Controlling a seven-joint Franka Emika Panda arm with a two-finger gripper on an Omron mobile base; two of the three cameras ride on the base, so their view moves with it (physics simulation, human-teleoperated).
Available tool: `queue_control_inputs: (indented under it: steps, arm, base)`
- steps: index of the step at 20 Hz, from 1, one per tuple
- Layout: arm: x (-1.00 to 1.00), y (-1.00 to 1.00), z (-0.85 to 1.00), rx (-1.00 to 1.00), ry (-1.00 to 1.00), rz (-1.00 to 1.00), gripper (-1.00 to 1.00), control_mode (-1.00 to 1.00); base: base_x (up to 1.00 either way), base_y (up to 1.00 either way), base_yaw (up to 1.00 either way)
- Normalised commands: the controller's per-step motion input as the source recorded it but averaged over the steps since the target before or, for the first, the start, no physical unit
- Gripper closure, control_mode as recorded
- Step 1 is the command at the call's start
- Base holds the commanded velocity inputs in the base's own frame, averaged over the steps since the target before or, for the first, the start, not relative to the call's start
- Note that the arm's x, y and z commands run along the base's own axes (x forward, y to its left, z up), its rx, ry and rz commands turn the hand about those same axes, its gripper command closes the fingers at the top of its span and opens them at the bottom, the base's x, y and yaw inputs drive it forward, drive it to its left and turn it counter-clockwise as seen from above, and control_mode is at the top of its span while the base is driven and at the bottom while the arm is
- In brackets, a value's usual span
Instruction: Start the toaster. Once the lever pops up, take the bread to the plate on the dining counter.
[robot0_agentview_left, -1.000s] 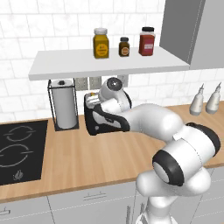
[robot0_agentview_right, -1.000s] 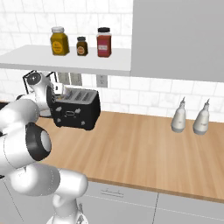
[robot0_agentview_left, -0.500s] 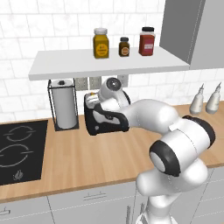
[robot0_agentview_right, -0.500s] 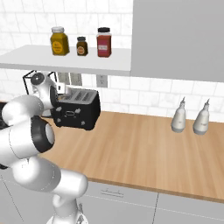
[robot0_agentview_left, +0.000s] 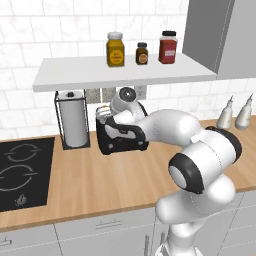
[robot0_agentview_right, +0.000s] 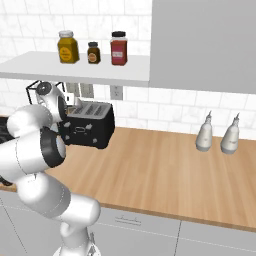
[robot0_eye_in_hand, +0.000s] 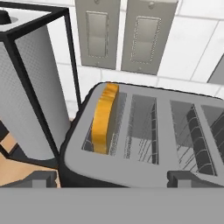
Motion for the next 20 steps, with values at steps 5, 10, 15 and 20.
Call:
queue_control_inputs:
  steps: [5, 10, 15, 20]
  arm:
    - [0.13, 0.06, -0.11, 0.00, 0.00, 0.00, -1.00, -1.00]
    - [0.17, 0.00, -0.27, 0.00, 0.00, 0.00, -1.00, -1.00]
    - [0.13, 0.00, -0.11, 0.00, 0.00, 0.00, -1.00, -1.00]
    - [0.07, 0.05, 0.00, 0.00, 0.00, 0.00, -1.00, -1.00]
  base:
    - [0.00, 0.00, 0.00]
    - [0.00, 0.00, 0.00]
    - [0.00, 0.00, 0.00]
    - [0.00, 0.00, 0.00]
